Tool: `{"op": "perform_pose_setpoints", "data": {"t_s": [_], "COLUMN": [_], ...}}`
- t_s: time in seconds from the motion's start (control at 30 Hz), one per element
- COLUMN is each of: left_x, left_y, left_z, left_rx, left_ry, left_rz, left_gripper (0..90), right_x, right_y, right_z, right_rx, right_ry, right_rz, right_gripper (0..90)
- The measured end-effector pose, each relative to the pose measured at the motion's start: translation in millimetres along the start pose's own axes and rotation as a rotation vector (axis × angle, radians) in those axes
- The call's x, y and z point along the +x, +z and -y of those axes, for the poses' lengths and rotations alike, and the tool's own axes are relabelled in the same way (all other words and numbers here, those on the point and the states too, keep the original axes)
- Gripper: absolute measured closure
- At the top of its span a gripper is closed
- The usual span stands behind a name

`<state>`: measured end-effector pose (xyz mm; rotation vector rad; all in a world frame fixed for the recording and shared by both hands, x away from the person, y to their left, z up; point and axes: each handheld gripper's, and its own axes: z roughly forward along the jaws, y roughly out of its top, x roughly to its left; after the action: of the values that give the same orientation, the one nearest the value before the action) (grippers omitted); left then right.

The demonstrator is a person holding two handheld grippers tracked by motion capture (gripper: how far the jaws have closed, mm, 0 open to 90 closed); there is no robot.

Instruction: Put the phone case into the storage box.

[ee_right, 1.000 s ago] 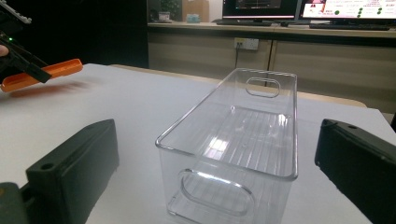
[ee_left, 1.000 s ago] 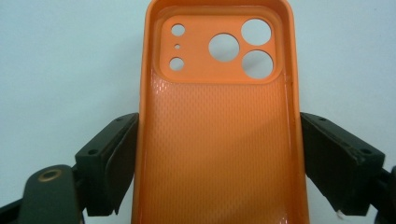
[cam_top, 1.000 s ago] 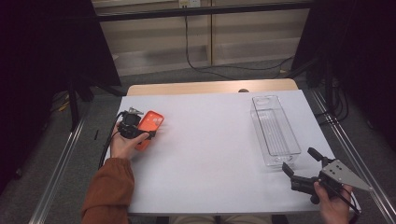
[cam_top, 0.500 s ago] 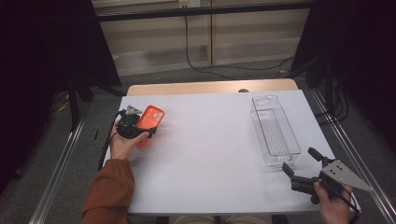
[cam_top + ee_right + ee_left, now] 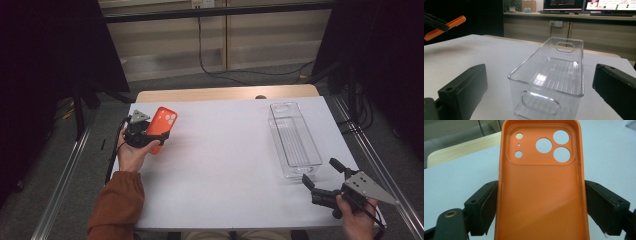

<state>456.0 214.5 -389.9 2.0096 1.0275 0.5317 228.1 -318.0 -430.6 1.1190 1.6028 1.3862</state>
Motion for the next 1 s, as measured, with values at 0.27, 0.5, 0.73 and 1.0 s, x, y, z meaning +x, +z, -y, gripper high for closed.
{"op": "perform_pose_setpoints", "data": {"t_s": [0.27, 0.5, 0.73, 1.0], "left_x": [-10.6, -19.6, -30.1, -49.4], "left_y": [-2.9, -3.6, -2.0, -1.3], "left_z": [-3.7, -8.0, -12.6, -19.0], "left_rx": [-0.037, -0.066, -0.064, -0.086], "left_ry": [-0.004, -0.027, -0.036, -0.013], "left_rz": [0.014, 0.032, 0.055, 0.098], "left_gripper": [16.4, 16.4, 16.4, 16.4], "right_x": [0.1, -0.5, -0.5, -0.4], "right_y": [0.2, 0.7, 0.9, 1.1], "right_z": [0.0, 0.1, -0.1, -1.0], "right_rx": [0.001, 0.002, 0.000, 0.001], "right_ry": [0.003, 0.003, 0.007, 0.012], "right_rz": [-0.001, 0.000, -0.001, -0.003], "right_gripper": [0.0, 0.0, 0.0, 0.0]}}
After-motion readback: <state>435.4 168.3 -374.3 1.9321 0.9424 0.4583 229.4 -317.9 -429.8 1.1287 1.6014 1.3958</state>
